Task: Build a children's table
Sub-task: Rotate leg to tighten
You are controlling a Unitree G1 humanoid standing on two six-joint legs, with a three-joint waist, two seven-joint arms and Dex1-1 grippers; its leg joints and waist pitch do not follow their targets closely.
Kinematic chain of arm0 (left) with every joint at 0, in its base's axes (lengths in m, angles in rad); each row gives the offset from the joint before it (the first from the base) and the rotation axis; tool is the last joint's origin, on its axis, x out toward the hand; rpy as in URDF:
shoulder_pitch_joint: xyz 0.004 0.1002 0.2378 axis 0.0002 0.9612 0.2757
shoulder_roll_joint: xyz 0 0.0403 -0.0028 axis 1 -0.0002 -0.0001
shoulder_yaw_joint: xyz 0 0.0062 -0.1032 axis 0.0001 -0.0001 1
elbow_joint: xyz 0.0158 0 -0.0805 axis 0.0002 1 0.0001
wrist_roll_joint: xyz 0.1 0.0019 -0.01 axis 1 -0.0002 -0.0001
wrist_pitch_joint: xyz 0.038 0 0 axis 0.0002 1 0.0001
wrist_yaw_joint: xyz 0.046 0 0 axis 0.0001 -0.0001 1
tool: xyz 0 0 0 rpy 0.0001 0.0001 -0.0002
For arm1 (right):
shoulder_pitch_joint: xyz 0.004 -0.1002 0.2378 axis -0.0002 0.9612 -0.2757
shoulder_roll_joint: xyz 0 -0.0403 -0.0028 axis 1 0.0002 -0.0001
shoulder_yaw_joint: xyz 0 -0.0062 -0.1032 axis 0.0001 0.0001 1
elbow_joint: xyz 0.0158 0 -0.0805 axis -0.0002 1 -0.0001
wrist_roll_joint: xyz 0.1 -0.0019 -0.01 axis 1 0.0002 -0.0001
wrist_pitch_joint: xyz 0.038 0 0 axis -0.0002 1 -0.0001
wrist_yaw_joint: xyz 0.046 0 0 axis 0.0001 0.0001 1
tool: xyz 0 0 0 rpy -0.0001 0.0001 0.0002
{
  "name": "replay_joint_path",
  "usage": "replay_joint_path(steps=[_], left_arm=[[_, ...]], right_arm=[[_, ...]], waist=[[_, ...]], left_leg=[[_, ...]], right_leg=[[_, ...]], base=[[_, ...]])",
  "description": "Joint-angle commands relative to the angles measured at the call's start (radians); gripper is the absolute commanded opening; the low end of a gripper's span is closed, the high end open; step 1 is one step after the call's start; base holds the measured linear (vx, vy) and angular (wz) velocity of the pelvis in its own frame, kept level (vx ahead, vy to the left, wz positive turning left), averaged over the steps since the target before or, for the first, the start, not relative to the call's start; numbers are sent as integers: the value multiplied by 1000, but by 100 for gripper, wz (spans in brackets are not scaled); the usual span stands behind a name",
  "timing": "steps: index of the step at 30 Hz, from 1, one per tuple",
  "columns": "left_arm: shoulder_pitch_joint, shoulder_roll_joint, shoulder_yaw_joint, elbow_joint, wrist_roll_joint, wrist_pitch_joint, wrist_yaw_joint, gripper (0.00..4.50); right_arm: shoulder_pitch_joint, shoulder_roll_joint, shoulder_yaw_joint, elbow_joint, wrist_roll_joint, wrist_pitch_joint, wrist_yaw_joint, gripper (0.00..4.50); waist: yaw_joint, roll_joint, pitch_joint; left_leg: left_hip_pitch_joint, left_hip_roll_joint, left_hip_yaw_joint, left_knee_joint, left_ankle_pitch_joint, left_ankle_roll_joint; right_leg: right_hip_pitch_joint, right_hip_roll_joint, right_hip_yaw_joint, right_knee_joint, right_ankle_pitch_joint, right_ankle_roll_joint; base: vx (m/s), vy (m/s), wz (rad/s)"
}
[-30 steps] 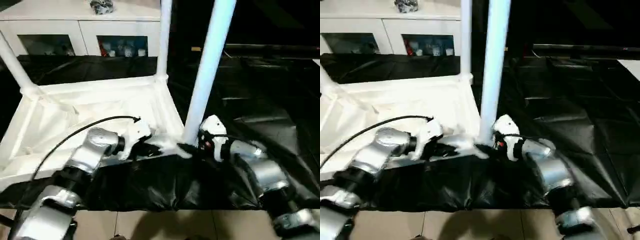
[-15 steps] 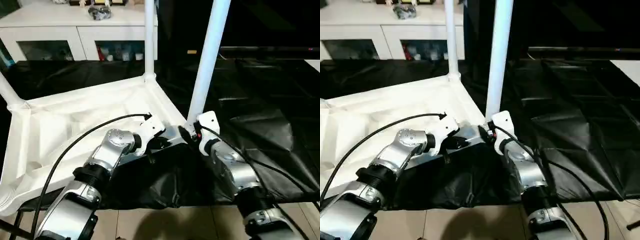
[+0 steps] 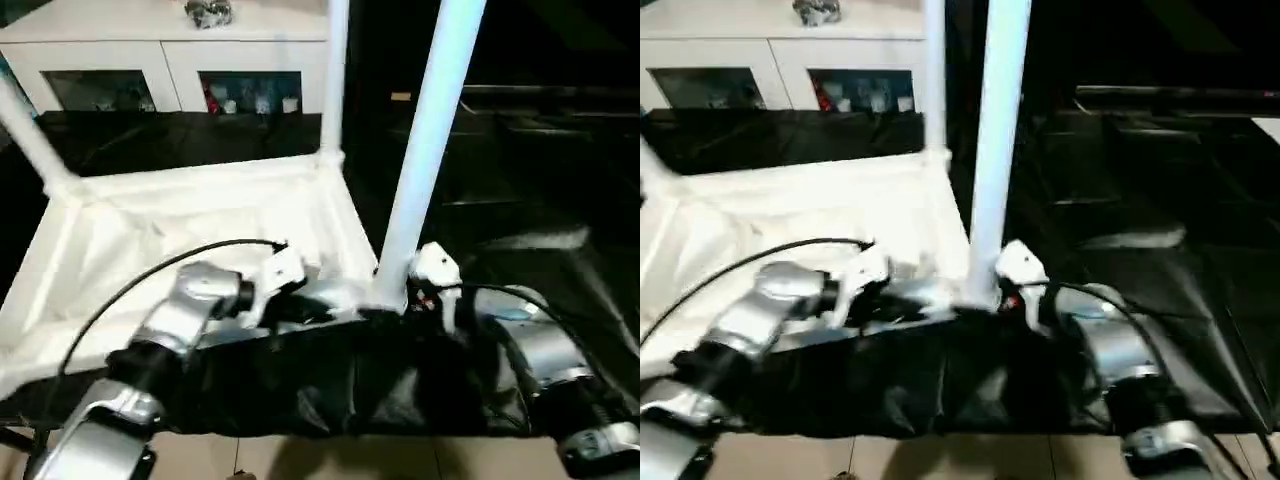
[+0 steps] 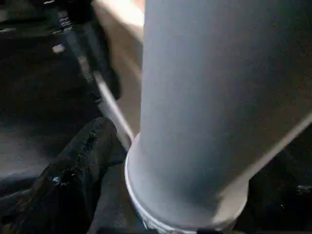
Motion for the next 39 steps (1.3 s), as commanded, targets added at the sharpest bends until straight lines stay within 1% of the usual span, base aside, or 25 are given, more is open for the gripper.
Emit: replay_joint_path(steps=[1, 3, 5, 7, 8, 10, 15, 19, 22, 23, 24, 25, 26, 27, 28, 29, 30, 31, 32, 33, 35, 36, 37, 38, 39], left_arm=[[8, -6, -23, -22, -16, 1, -37, 0], [14, 31, -32, -45, -22, 4, -91, 0], [14, 35, -33, -47, -24, 5, -96, 0], [14, 43, -38, -49, -24, 5, -107, 0], [14, 56, -44, -53, -22, 5, -129, 0], [13, 61, -46, -53, -23, 6, -139, 0], [5, 58, -37, -40, -24, 6, -146, 0], [1, 46, -26, -30, -28, 5, -119, 0], [-15, 5, -5, 10, -10, -5, -5, 0], [-26, -19, 2, 29, -1, 0, 47, 0], [-38, -46, 6, 49, 11, 0, 101, 0], [-44, -65, 6, 58, 16, 3, 127, 0], [-51, -85, 5, 66, 22, 7, 153, 0], [-53, -94, 4, 69, 24, 9, 163, 0], [-63, -128, -3, 79, 34, 13, 198, 0], [-68, -146, -9, 83, 40, 15, 214, 0], [-74, -165, -15, 88, 47, 16, 233, 0], [-80, -185, -20, 94, 54, 16, 253, 0], [-88, -215, -33, 100, 66, 12, 277, 0], [-94, -238, -45, 107, 78, 8, 297, 0], [-96, -243, -49, 111, 83, 4, 301, 0], [-98, -245, -53, 116, 91, -5, 301, 0], [-95, -240, -58, 115, 100, -16, 299, 0], [-95, -239, -58, 116, 101, -18, 299, 0], [-90, -230, -63, 113, 112, -37, 290, 0]], right_arm=[[1, 6, 42, -6, 2, 3, 47, 371], [-10, -10, 52, 1, 22, -1, 118, 352], [-13, -11, 52, 2, 25, -2, 125, 352], [-16, -12, 55, 3, 26, 0, 134, 317], [-19, -14, 58, 5, 28, 1, 157, 312], [-20, -15, 59, 5, 29, 1, 168, 285], [-10, -16, 57, -11, 38, 10, 189, 270], [6, -5, 54, -28, 41, 16, 170, 269], [18, 50, 33, -17, 9, 35, 24, 268], [14, 87, 19, 8, -10, 40, -65, 268], [10, 123, 8, 31, -30, 48, -153, 268], [7, 147, 1, 46, -41, 53, -208, 268], [4, 174, -5, 61, -51, 54, -262, 268], [2, 185, -7, 67, -54, 53, -283, 267], [-7, 227, -13, 86, -65, 54, -356, 267], [-14, 251, -18, 98, -69, 61, -400, 267], [-24, 279, -24, 112, -74, 71, -449, 267], [-37, 307, -33, 128, -81, 80, -509, 267], [-62, 358, -50, 155, -81, 91, -596, 267], [-82, 398, -62, 171, -79, 86, -649, 267], [-85, 406, -64, 170, -81, 78, -651, 267], [-88, 411, -67, 170, -89, 70, -655, 302], [-86, 406, -73, 161, -80, 75, -631, 323], [-86, 406, -74, 160, -79, 76, -629, 337], [-80, 389, -77, 149, -74, 73, -594, 337]], waist=[[3, -14, -56], [3, -18, -54], [3, -15, -53], [3, -15, -53], [3, -17, -53], [2, -16, -53], [2, -15, -56], [3, -16, -56], [2, -19, -52], [-1, -19, -49], [-5, -23, -45], [-4, -23, -45], [-8, -20, -45], [-11, -22, -44], [-13, -24, -43], [-16, -22, -40], [-21, -23, -41], [-21, -23, -41], [-29, -16, -39], [-32, -17, -42], [-32, -17, -44], [-32, -14, -44], [-31, -15, -44], [-30, -15, -44], [-30, -14, -45]], left_leg=[[3, 17, 9, -52, -174, 106], [5, 17, 8, -55, -211, 89], [7, 19, 7, -58, -222, 77], [9, 19, 8, -57, -224, 72], [9, 18, 8, -57, -225, 69], [6, 18, 7, -58, -224, 66], [5, 16, 8, -54, -189, 74], [4, 16, 8, -54, -189, 77], [5, 15, 7, -56, -204, 64], [5, 13, 6, -60, -227, 46], [7, 9, 6, -62, -257, 26], [10, 9, 3, -63, -276, 16], [9, 9, 1, -65, -287, 6], [11, 9, -1, -68, -307, -2], [9, 8, -2, -68, -313, -4], [12, 6, -2, -69, -331, -6], [14, 5, -5, -71, -347, -10], [14, 5, -5, -71, -347, -10], [15, 4, -5, -71, -367, -13], [15, 3, -10, -73, -375, -20], [14, 4, -10, -74, -367, -16], [13, 5, -9, -75, -366, -10], [14, 5, -7, -74, -370, -5], [14, 5, -6, -74, -371, -2], [12, 6, -6, -74, -362, 2]], right_leg=[[53, -35, 26, -56, -108, -269], [52, -37, 27, -60, -171, -256], [50, -37, 28, -62, -200, -250], [48, -37, 29, -63, -195, -251], [48, -36, 29, -61, -185, -255], [50, -37, 29, -60, -191, -251], [52, -36, 29, -54, -133, -263], [53, -37, 28, -55, -141, -262], [49, -37, 30, -61, -182, -248], [47, -38, 30, -67, -236, -233], [44, -38, 29, -74, -317, -208], [44, -41, 28, -79, -366, -193], [43, -42, 30, -83, -405, -171], [40, -40, 29, -87, -428, -157], [40, -39, 29, -88, -439, -149], [36, -40, 32, -93, -464, -139], [36, -39, 29, -94, -489, -130], [36, -39, 29, -94, -489, -130], [30, -38, 30, -99, -503, -124], [33, -38, 27, -99, -517, -118], [36, -39, 27, -100, -496, -116], [34, -37, 29, -100, -462, -123], [35, -35, 30, -97, -437, -131], [34, -35, 31, -97, -428, -136], [37, -35, 32, -94, -402, -146]], base=[[0, 0, 0], [0, 0, 0], [0, 0, 0], [0, 0, 0], [0, 0, 0], [0, 0, 0], [0, 0, 0], [0, 0, 0], [0, 0, 0], [0, 0, 0], [0, 0, 0], [0, 0, 0], [0, 0, 0], [0, 0, 0], [0, 0, 0], [0, 0, 0], [0, 0, 0], [0, 0, 0], [0, 0, 0], [0, 0, 0], [0, 0, 0], [0, 0, 0], [0, 0, 0], [0, 0, 0], [0, 0, 0]])
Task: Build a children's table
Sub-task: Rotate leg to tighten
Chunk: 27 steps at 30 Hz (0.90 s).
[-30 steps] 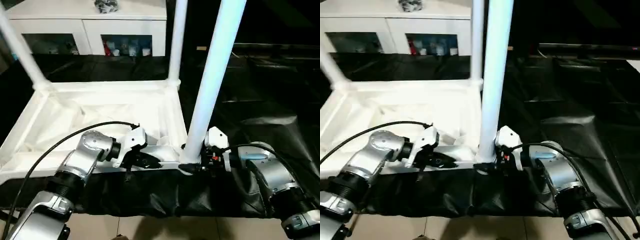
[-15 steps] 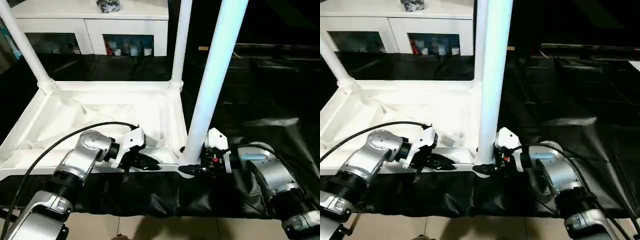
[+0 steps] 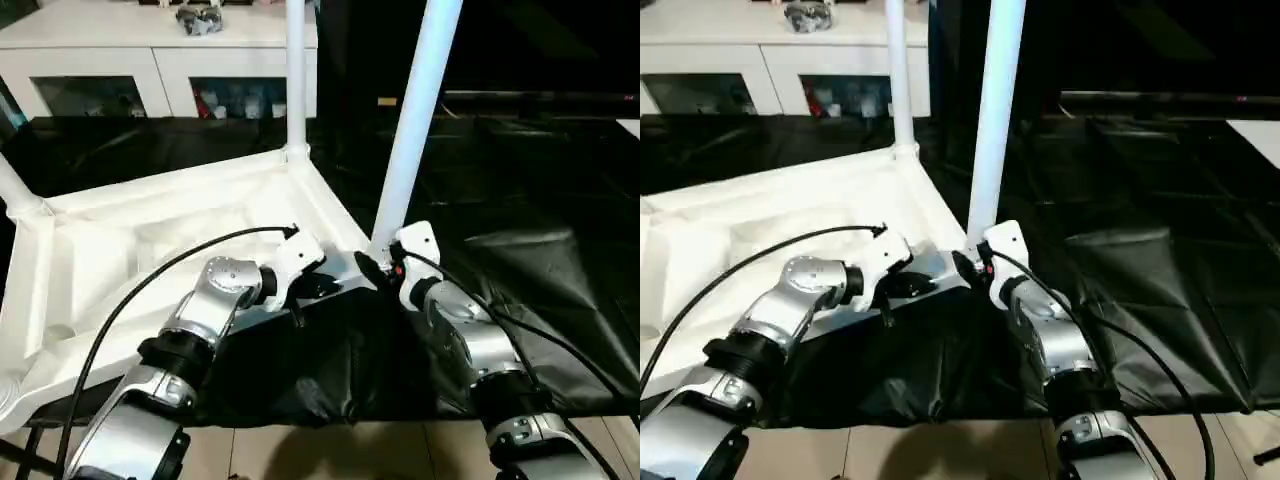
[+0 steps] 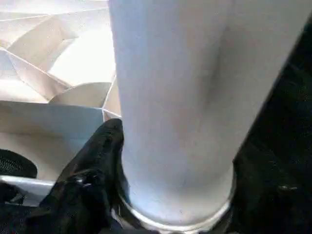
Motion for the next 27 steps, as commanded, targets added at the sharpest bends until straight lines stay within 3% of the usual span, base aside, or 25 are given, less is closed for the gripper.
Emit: replay_joint_path(steps=[1, 4, 6, 11, 14, 18, 21, 27], left_arm=[[-6, -77, -96, -19, -2, -48, -45, 0], [6, -50, -99, -32, 5, -55, -76, 0], [23, -6, -99, -53, 4, -61, -130, 0], [47, 58, -86, -72, -14, -78, -206, 0], [61, 106, -81, -91, -37, -91, -282, 0], [68, 143, -78, -112, -59, -90, -348, 0], [69, 168, -80, -120, -67, -91, -391, 0], [69, 195, -85, -120, -72, -102, -437, 0]], right_arm=[[-13, 59, 92, -4, 6, 0, 102, 339], [-4, 19, 111, -9, -18, -22, 136, 384], [13, -53, 131, -20, -30, -56, 230, 384], [43, -167, 155, -71, 5, -86, 451, 384], [55, -238, 177, -115, 39, -89, 630, 384], [50, -279, 198, -137, 81, -66, 756, 384], [49, -300, 217, -152, 94, -41, 829, 357], [58, -317, 231, -182, 114, -1, 906, 319]], waist=[[1, -5, -47], [7, -4, -52], [9, -4, -55], [10, -4, -59], [16, -6, -56], [25, -4, -50], [28, -8, -49], [35, -9, -54]], left_leg=[[1, 10, -2, -77, -356, 11], [2, 13, 3, -73, -314, 21], [-6, 13, 3, -70, -268, 37], [-7, 14, 7, -61, -201, 82], [-7, 17, 9, -61, -204, 96], [-1, 22, 9, -69, -277, 68], [-1, 23, 9, -70, -281, 61], [-3, 22, 9, -66, -216, 66]], right_leg=[[30, -33, 25, -91, -381, -157], [33, -33, 28, -81, -287, -191], [44, -34, 26, -71, -210, -212], [50, -32, 25, -56, -68, -264], [52, -32, 23, -57, -83, -271], [45, -34, 23, -67, -222, -252], [42, -35, 25, -68, -247, -243], [46, -35, 25, -58, -165, -254]], base=[[0, 0, 0], [0, 0, 0], [0, 0, 0], [0, 0, 0], [0, 0, 0], [0, 0, 0], [0, 0, 0], [0, 0, 0]])
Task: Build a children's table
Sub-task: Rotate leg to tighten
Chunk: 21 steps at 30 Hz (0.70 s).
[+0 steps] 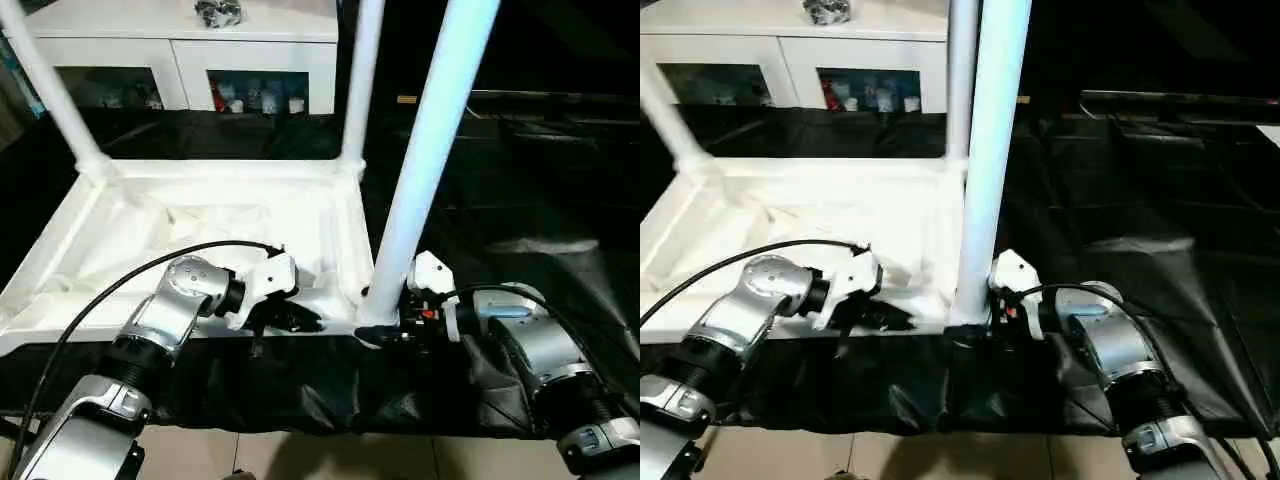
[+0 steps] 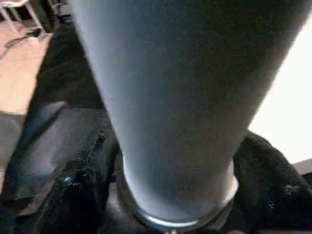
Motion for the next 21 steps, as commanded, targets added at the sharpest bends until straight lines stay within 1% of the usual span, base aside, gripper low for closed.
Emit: replay_joint_path(steps=[1, 4, 5, 6, 7, 8, 9, 10, 11, 12, 13, 14, 15, 16, 17, 18, 19, 20, 21], left_arm=[[5, -1, -32, -6, 6, -2, -12, 0], [4, 1, -32, -4, 4, -2, -12, 0], [4, 0, -31, -4, 2, -1, -12, 0], [5, -2, -29, -3, 3, -2, -6, 0], [6, -14, -22, 4, 6, -4, 21, 0], [6, -21, -19, 8, 10, -7, 39, 0], [2, -31, -15, 15, 16, -2, 66, 0], [0, -36, -12, 19, 20, 1, 81, 0], [-3, -44, -9, 24, 23, 7, 98, 0], [-7, -52, -8, 29, 27, 11, 115, 0], [-21, -80, -3, 49, 43, 24, 186, 0], [-28, -101, 0, 59, 47, 30, 222, 0], [-39, -133, 3, 72, 51, 38, 270, 0], [-40, -137, 4, 73, 51, 40, 276, 0], [-50, -178, 2, 81, 57, 54, 326, 0], [-54, -195, 1, 82, 60, 60, 345, 0], [-54, -195, 1, 82, 60, 60, 345, 0], [-61, -228, -5, 84, 67, 70, 377, 0], [-63, -240, -9, 83, 67, 72, 379, 0]], right_arm=[[14, 8, 47, -24, 11, 11, 56, 311], [17, 7, 50, -26, 13, 11, 60, 286], [19, 7, 51, -27, 12, 12, 60, 282], [22, 8, 51, -30, 11, 12, 58, 279], [33, 16, 46, -41, 4, 23, 28, 277], [39, 22, 43, -47, 2, 40, 10, 277], [46, 27, 41, -55, -1, 46, -8, 275], [50, 30, 40, -60, -2, 49, -17, 274], [55, 38, 39, -65, -11, 53, -46, 273], [58, 50, 35, -62, -24, 57, -88, 272], [58, 91, 24, -29, -72, 55, -222, 272], [54, 120, 11, -5, -91, 63, -303, 272], [44, 165, -14, 29, -103, 75, -408, 272], [43, 170, -17, 33, -103, 76, -420, 272], [27, 228, -49, 67, -103, 84, -533, 272], [19, 254, -61, 81, -104, 86, -583, 272], [19, 254, -61, 81, -104, 86, -583, 272], [-2, 299, -76, 109, -116, 93, -682, 272], [-12, 317, -77, 121, -121, 90, -714, 272]], waist=[[3, -8, -56], [4, -9, -57], [5, -9, -56], [4, -9, -55], [4, -11, -55], [5, -10, -54], [6, -11, -52], [6, -11, -52], [8, -11, -50], [6, -12, -44], [3, -17, -42], [-1, -16, -40], [-9, -16, -37], [-12, -15, -37], [-17, -18, -38], [-24, -18, -38], [-26, -17, -38], [-33, -12, -38], [-41, -10, -40]], left_leg=[[2, 20, 6, -62, -209, 67], [3, 19, 7, -60, -198, 73], [3, 19, 8, -60, -200, 73], [2, 19, 7, -61, -206, 70], [3, 19, 8, -61, -209, 70], [4, 20, 7, -62, -212, 67], [3, 20, 7, -64, -216, 63], [3, 20, 7, -64, -216, 63], [6, 20, 8, -65, -237, 57], [8, 18, 6, -71, -283, 39], [7, 17, 5, -72, -296, 30], [10, 14, 1, -75, -318, 7], [13, 10, -3, -76, -352, -8], [15, 10, -5, -76, -368, -15], [16, 8, -10, -77, -388, -22], [14, 8, -14, -79, -402, -24], [15, 7, -15, -79, -409, -24], [15, 8, -16, -81, -425, -24], [13, 7, -18, -82, -437, -23]], right_leg=[[48, -36, 27, -57, -154, -254], [47, -36, 27, -56, -129, -265], [47, -36, 27, -57, -135, -264], [48, -36, 26, -58, -149, -262], [47, -36, 27, -59, -155, -260], [46, -37, 27, -60, -166, -256], [47, -36, 28, -63, -182, -246], [47, -36, 28, -63, -182, -246], [44, -38, 29, -67, -219, -237], [40, -39, 29, -77, -316, -209], [39, -40, 29, -80, -356, -195], [34, -42, 29, -87, -436, -164], [30, -41, 26, -96, -518, -132], [27, -42, 25, -100, -552, -120], [27, -43, 22, -107, -607, -91], [25, -44, 20, -110, -623, -79], [24, -43, 19, -113, -629, -74], [21, -42, 18, -116, -620, -73], [24, -39, 15, -115, -597, -80]], base=[[0, 0, 0], [0, 0, 0], [0, 0, 0], [0, 0, 0], [0, 0, 0], [0, 0, 0], [0, 0, 0], [0, 0, 0], [0, 0, 0], [0, 0, 0], [0, 0, 0], [0, 0, 0], [0, 0, 0], [-57, -4, -5], [-53, 12, -6], [-53, 12, -6], [0, 0, 0], [0, 0, 0], [0, 0, 0]])
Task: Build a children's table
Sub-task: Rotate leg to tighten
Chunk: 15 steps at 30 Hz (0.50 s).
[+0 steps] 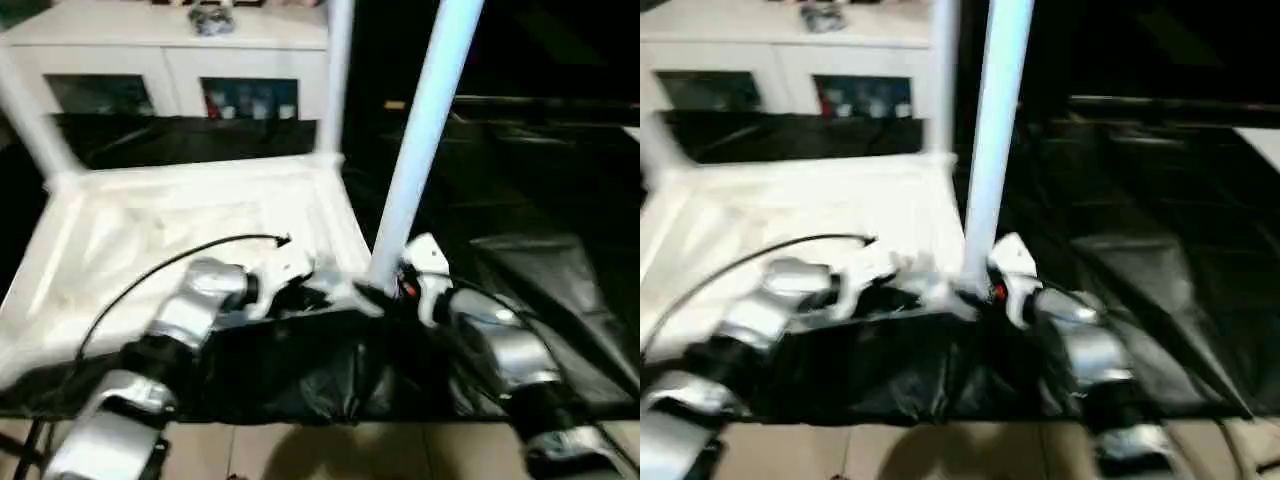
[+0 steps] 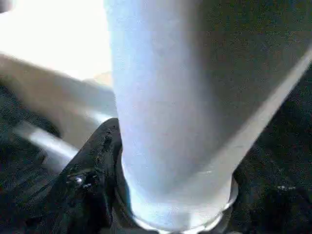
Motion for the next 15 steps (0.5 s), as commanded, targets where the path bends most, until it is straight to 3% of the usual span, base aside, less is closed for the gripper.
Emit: replay_joint_path(steps=[1, 2, 3, 5, 8, 11, 15], left_arm=[[-27, -83, -53, -7, -10, 0, 13, 0], [-35, -121, -60, -2, -7, 8, 38, 0], [-38, -134, -64, 1, -3, 9, 46, 0], [-45, -151, -67, 15, 7, 5, 59, 0], [-51, -158, -69, 27, 19, -3, 64, 0], [-40, -134, -72, 9, 17, -11, 38, 0], [-22, -93, -66, -14, 6, -30, -9, 0]], right_arm=[[-10, 72, 74, 43, -22, 21, -42, 272], [-47, 126, 67, 82, -30, 1, -124, 272], [-62, 146, 62, 96, -29, -5, -145, 272], [-80, 169, 53, 110, -33, -22, -167, 272], [-91, 181, 24, 114, -16, -28, -165, 341], [-77, 142, 18, 90, 4, -24, -93, 361], [-59, 51, 79, 77, -47, -68, -3, 392]], waist=[[-8, 0, -37], [-10, 7, -38], [-13, 6, -39], [-12, 7, -37], [-14, 6, -39], [-8, 5, -43], [2, 6, -49]], left_leg=[[4, 9, -16, -83, -437, -21], [5, 10, -15, -84, -448, -22], [4, 7, -18, -85, -455, -21], [9, 9, -14, -84, -467, -15], [9, 8, -13, -83, -469, -8], [7, 12, -5, -81, -425, 6], [-2, 14, 1, -77, -328, 29]], right_leg=[[22, -38, 13, -103, -581, -88], [18, -39, 14, -103, -557, -96], [23, -36, 10, -103, -553, -96], [15, -36, 14, -106, -530, -106], [16, -35, 16, -104, -509, -121], [20, -33, 24, -93, -393, -162], [33, -33, 26, -77, -262, -202]], base=[[0, 0, 0], [0, 0, 0], [0, 0, 0], [0, 0, 0], [0, 0, 0], [0, 0, 0], [0, 0, 0]])
